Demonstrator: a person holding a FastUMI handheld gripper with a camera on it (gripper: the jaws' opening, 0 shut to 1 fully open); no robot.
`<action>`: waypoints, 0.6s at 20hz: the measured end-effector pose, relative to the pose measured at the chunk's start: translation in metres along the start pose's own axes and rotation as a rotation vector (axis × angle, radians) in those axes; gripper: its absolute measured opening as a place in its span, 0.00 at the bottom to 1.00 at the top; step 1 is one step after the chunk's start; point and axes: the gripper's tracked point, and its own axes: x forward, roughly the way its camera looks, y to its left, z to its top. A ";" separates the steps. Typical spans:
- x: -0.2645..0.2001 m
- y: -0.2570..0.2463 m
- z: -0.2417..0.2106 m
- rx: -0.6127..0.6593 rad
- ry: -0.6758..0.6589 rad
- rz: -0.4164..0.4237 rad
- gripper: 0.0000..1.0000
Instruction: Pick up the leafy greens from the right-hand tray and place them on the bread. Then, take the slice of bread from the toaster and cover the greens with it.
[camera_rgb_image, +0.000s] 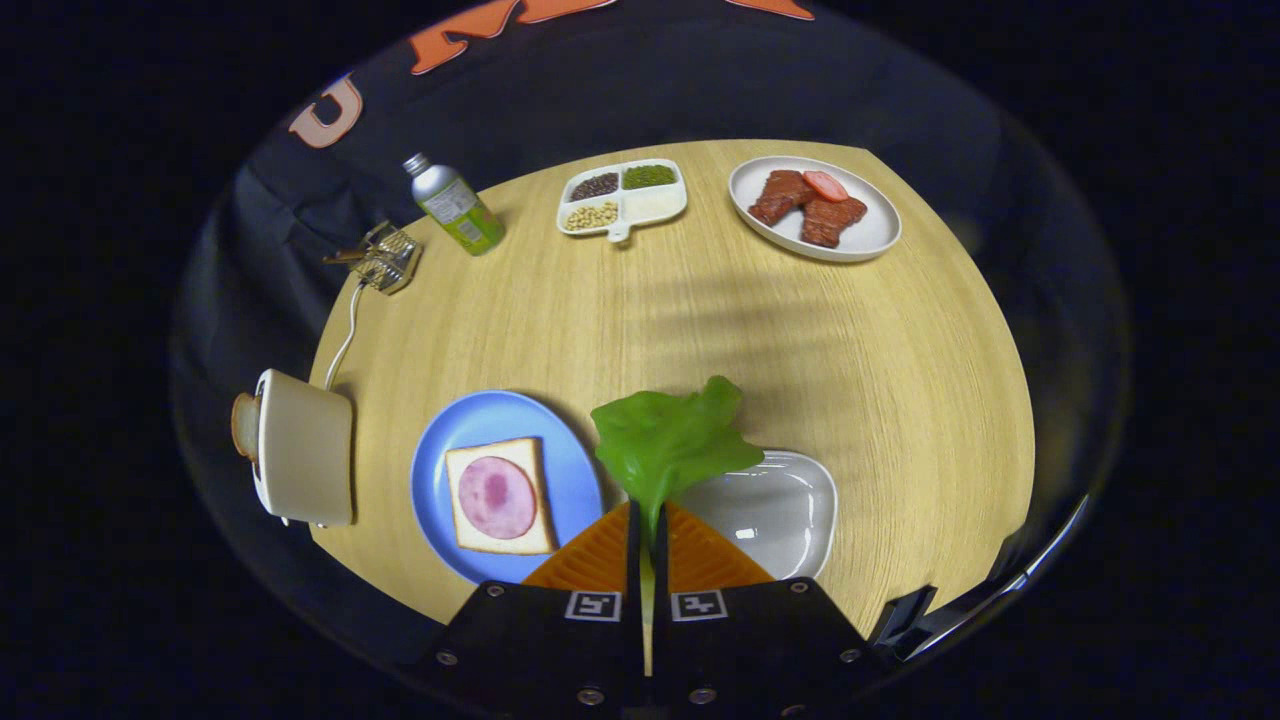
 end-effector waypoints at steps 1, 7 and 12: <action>-0.001 0.010 0.001 -0.011 0.000 0.021 0.04; 0.002 0.060 0.002 -0.058 0.018 0.093 0.04; 0.008 0.096 -0.005 -0.098 0.047 0.148 0.04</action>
